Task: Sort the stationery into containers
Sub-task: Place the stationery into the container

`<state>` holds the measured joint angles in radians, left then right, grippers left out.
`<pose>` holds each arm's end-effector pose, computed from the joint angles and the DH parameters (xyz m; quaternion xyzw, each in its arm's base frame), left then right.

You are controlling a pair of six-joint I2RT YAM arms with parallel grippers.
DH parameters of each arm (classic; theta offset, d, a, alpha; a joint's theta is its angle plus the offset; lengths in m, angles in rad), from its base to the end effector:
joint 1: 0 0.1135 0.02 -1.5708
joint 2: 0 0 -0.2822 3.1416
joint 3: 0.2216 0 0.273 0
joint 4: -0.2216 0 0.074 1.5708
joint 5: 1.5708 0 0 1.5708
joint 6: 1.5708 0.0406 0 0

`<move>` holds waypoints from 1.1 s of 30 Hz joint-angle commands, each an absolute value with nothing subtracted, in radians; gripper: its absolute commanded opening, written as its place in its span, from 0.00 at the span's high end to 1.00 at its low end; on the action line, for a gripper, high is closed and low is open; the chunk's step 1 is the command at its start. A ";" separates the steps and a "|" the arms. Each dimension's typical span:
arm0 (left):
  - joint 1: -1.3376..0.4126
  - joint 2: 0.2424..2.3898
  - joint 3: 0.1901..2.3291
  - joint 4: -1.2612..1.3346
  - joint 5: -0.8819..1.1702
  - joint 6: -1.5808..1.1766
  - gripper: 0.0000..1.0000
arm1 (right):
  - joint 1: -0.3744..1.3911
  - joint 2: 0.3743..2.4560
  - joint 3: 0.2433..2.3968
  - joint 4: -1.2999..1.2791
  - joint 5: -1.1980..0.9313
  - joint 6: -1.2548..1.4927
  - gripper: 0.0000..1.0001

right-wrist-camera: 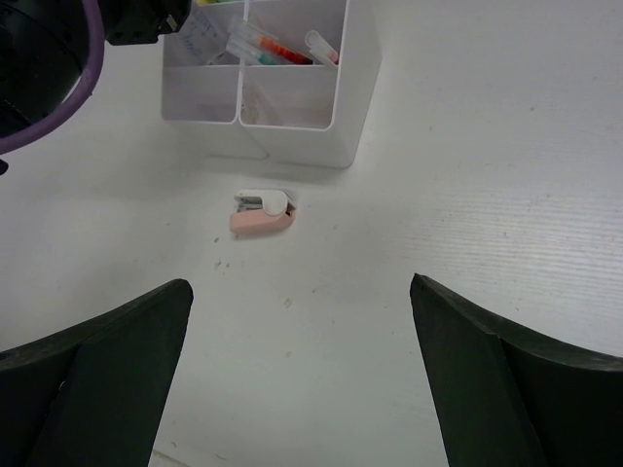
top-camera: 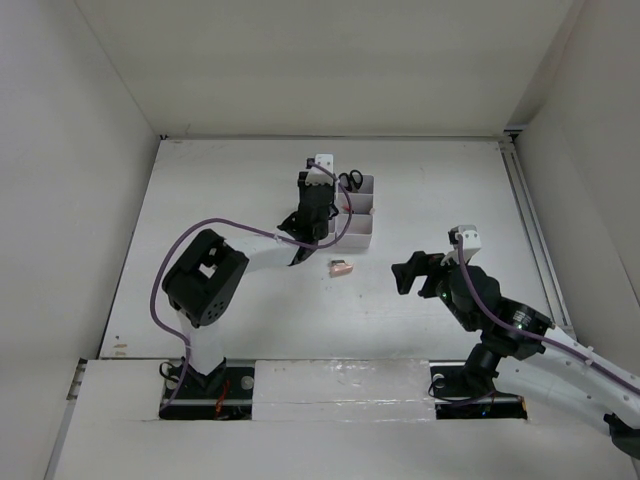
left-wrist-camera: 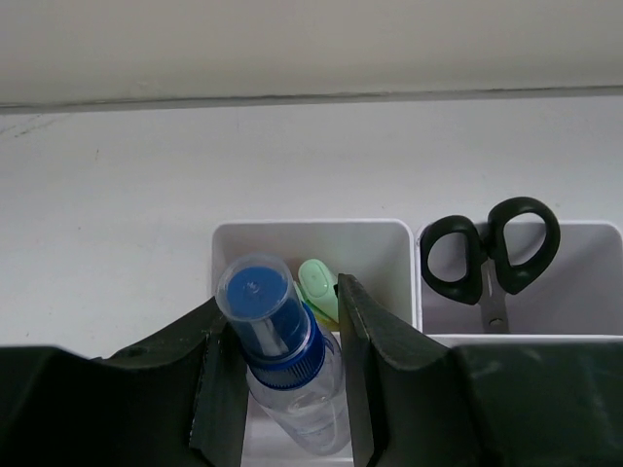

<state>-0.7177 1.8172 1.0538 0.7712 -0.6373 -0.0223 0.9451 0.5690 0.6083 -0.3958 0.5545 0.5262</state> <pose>0.3393 -0.2642 0.2472 0.0188 0.7046 -0.0380 0.7083 0.1038 0.1072 0.2981 -0.0115 0.8051 0.2016 0.5577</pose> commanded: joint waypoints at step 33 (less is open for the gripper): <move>-0.778 1.421 0.974 0.653 -0.697 -0.127 0.00 | 0.956 0.557 0.606 -0.333 0.518 0.482 0.00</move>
